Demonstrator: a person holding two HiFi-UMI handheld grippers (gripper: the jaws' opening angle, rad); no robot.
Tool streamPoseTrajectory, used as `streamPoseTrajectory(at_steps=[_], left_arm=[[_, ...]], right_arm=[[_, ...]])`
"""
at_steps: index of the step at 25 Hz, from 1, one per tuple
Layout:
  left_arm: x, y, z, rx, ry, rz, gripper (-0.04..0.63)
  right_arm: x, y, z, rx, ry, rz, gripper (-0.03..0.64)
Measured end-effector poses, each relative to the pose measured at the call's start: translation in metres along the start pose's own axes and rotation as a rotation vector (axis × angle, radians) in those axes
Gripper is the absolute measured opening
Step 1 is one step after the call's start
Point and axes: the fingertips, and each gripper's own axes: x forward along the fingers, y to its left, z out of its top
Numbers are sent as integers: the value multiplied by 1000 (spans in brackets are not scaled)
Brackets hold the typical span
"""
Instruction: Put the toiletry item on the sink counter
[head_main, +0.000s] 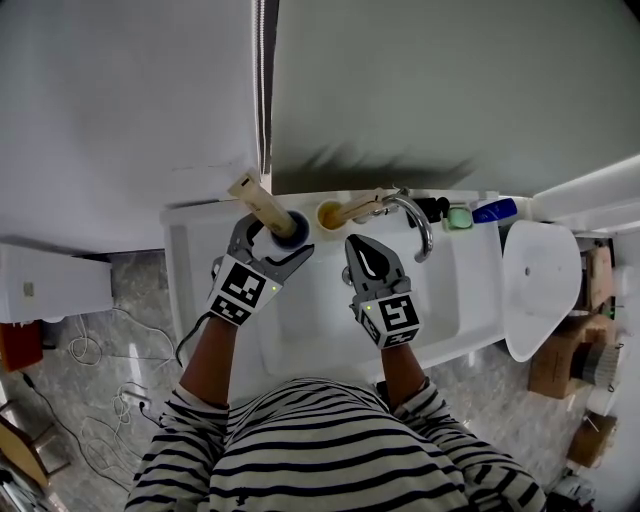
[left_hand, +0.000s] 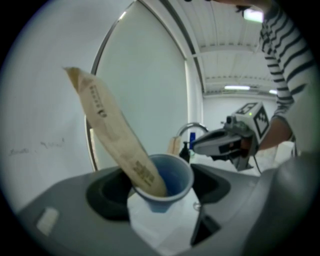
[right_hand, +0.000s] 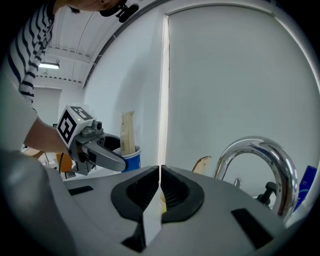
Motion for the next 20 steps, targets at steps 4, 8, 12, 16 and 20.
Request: streamPoseTrajectory(at_steps=[4, 8, 12, 16, 20], left_arm=[[8, 5, -12, -11, 19, -3, 370], [18, 9, -25, -21, 38, -8, 370], [30, 12, -39, -21, 57, -16, 370], [43, 17, -53, -21, 76, -21, 370], [53, 19, -67, -15, 105, -16, 370]], right_arm=[[2, 0, -2, -2, 7, 3, 15], [6, -2, -3, -3, 13, 6, 14], [7, -3, -5, -9, 23, 8, 14], [9, -6, -8, -13, 36, 8, 14], [10, -9, -13, -13, 49, 4, 14]])
